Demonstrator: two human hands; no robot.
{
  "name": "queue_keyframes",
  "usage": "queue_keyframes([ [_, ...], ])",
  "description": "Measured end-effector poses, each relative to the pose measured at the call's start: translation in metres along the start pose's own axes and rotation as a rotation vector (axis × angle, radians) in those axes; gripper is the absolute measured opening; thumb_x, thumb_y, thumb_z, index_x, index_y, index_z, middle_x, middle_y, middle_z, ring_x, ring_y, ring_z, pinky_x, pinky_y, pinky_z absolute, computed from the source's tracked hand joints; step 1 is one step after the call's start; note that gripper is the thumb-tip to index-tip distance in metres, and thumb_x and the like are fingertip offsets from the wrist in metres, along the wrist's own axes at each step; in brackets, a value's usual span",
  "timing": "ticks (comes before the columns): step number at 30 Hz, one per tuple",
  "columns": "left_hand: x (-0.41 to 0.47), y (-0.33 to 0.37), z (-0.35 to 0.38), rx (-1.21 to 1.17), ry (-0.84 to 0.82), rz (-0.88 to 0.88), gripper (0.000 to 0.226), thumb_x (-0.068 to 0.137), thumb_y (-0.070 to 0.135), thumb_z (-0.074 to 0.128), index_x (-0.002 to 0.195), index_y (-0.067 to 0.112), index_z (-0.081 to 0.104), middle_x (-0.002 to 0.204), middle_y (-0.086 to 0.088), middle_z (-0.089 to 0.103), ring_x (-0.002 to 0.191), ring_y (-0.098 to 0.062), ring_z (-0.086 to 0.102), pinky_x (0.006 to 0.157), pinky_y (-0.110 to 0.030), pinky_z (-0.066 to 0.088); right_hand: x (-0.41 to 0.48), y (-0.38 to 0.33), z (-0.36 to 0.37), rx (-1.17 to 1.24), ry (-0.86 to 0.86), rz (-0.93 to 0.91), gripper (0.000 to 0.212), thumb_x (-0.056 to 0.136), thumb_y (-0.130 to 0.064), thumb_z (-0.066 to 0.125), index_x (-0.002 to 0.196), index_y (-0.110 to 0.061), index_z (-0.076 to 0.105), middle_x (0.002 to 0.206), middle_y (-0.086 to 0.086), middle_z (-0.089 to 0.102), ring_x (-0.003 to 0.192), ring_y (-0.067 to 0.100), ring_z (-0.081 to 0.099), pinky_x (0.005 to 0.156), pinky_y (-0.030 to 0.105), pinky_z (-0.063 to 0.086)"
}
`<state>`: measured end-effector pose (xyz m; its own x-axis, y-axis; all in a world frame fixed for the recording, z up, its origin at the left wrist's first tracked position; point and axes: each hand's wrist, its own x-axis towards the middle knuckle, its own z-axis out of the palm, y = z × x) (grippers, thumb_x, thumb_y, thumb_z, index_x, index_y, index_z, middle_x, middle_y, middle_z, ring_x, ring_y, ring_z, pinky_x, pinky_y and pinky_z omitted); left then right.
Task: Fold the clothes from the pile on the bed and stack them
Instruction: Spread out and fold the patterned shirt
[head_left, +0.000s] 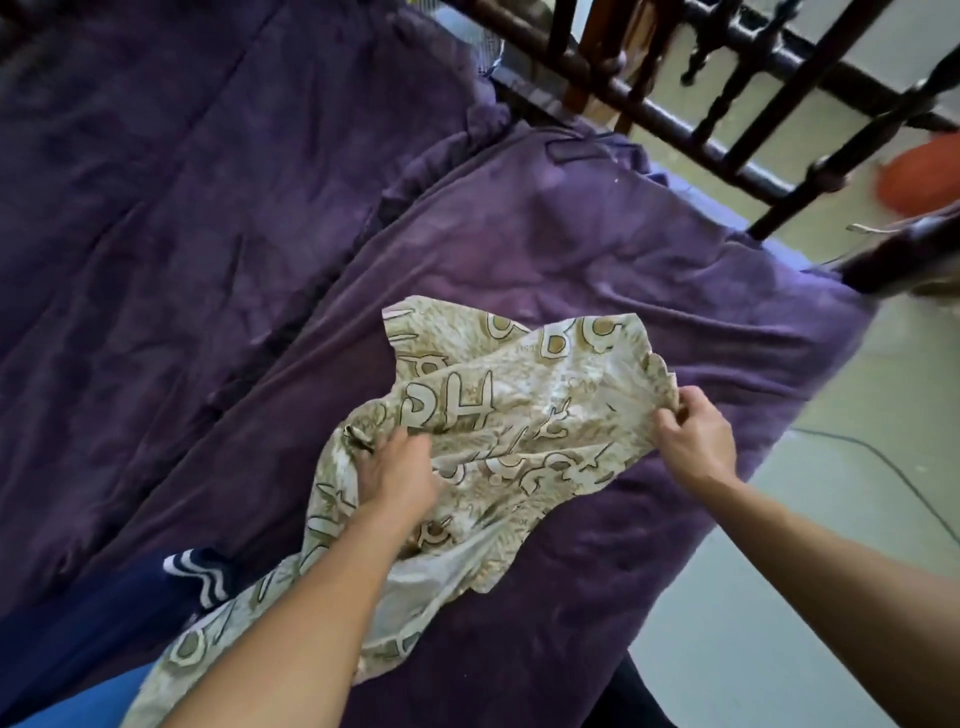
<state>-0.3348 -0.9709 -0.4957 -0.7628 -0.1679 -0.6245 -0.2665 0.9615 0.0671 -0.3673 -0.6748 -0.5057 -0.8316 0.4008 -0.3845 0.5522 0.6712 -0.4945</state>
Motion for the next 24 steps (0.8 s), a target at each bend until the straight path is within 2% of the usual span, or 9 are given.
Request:
queue_keyframes([
  [4, 0.037, 0.068, -0.015, -0.119, 0.242, 0.3, 0.043, 0.09, 0.032, 0.055, 0.131, 0.023, 0.048, 0.133, -0.001, 0.046, 0.123, -0.019, 0.041, 0.104, -0.039, 0.036, -0.011, 0.007, 0.007, 0.15, -0.102, -0.085, 0.009, 0.085, -0.011, 0.054, 0.082, -0.006, 0.047, 0.071, 0.001, 0.054, 0.068, 0.021, 0.047, 0.061, 0.035, 0.037],
  [6, 0.062, 0.099, -0.014, -0.106, 0.214, 0.363, 0.061, 0.086, 0.042, 0.06, 0.14, 0.028, 0.037, 0.143, -0.003, 0.039, 0.132, -0.021, 0.036, 0.109, -0.041, 0.033, -0.016, 0.01, 0.01, 0.261, -0.118, -0.118, 0.011, 0.083, -0.014, 0.054, 0.079, -0.006, 0.05, 0.071, 0.001, 0.056, 0.065, 0.012, 0.044, 0.056, 0.024, 0.038],
  [8, 0.08, 0.119, -0.006, -0.049, 0.113, 0.341, 0.07, 0.083, 0.042, 0.065, 0.144, 0.033, 0.031, 0.142, -0.001, 0.043, 0.13, -0.023, 0.039, 0.107, -0.042, 0.031, -0.017, 0.012, 0.01, 0.36, -0.11, -0.139, 0.008, 0.077, -0.017, 0.051, 0.073, -0.01, 0.05, 0.068, -0.004, 0.054, 0.06, 0.003, 0.041, 0.052, 0.017, 0.036],
  [9, 0.085, 0.124, -0.002, -0.038, 0.09, 0.308, 0.058, 0.086, 0.038, 0.064, 0.139, 0.033, 0.04, 0.134, -0.002, 0.052, 0.123, -0.024, 0.046, 0.102, -0.04, 0.034, -0.016, 0.013, 0.008, 0.391, -0.098, -0.14, 0.008, 0.075, -0.016, 0.05, 0.071, -0.01, 0.049, 0.066, -0.006, 0.051, 0.058, 0.002, 0.04, 0.051, 0.016, 0.035],
  [11, 0.092, 0.123, -0.001, -0.14, 0.185, 0.225, 0.023, 0.093, 0.029, 0.056, 0.114, 0.028, 0.064, 0.109, -0.005, 0.067, 0.101, -0.026, 0.058, 0.08, -0.033, 0.039, -0.007, 0.017, 0.001, 0.397, -0.049, -0.115, 0.017, 0.079, -0.013, 0.053, 0.069, -0.005, 0.043, 0.062, -0.005, 0.043, 0.055, 0.004, 0.033, 0.049, 0.019, 0.031],
  [14, 0.103, 0.102, -0.03, -0.311, 0.384, 0.098, 0.021, 0.094, 0.025, 0.052, 0.094, 0.014, 0.07, 0.091, -0.013, 0.07, 0.085, -0.033, 0.063, 0.062, -0.032, 0.037, 0.022, 0.017, -0.013, 0.342, 0.001, -0.066, 0.026, 0.084, -0.012, 0.062, 0.07, -0.009, 0.041, 0.061, -0.006, 0.041, 0.054, 0.004, 0.033, 0.052, 0.025, 0.031],
  [18, 0.121, 0.076, -0.1, -0.323, 0.599, 0.044, 0.023, 0.093, 0.028, 0.053, 0.097, 0.015, 0.071, 0.097, -0.016, 0.07, 0.092, -0.038, 0.061, 0.069, -0.039, 0.045, 0.07, -0.034, -0.024, 0.303, -0.001, -0.127, 0.026, 0.081, -0.025, 0.072, 0.076, -0.022, 0.047, 0.063, -0.012, 0.048, 0.056, 0.005, 0.041, 0.056, 0.025, 0.032],
  [21, 0.129, 0.058, -0.12, -0.37, 0.608, -0.063, 0.022, 0.093, 0.023, 0.053, 0.106, 0.016, 0.069, 0.108, -0.014, 0.067, 0.103, -0.035, 0.058, 0.082, -0.038, 0.045, 0.105, -0.091, -0.019, 0.274, 0.026, -0.189, 0.019, 0.082, -0.023, 0.068, 0.096, -0.02, 0.057, 0.081, -0.008, 0.058, 0.079, 0.017, 0.056, 0.071, 0.027, 0.038],
  [24, 0.113, 0.029, -0.104, -0.418, 0.554, -0.2, 0.031, 0.09, 0.023, 0.058, 0.121, 0.017, 0.059, 0.122, -0.013, 0.055, 0.116, -0.033, 0.049, 0.096, -0.04, 0.04, 0.123, -0.125, -0.005, 0.282, -0.042, -0.15, 0.041, 0.082, -0.018, 0.064, 0.121, -0.023, 0.052, 0.096, -0.006, 0.062, 0.094, 0.019, 0.061, 0.086, 0.031, 0.048],
])
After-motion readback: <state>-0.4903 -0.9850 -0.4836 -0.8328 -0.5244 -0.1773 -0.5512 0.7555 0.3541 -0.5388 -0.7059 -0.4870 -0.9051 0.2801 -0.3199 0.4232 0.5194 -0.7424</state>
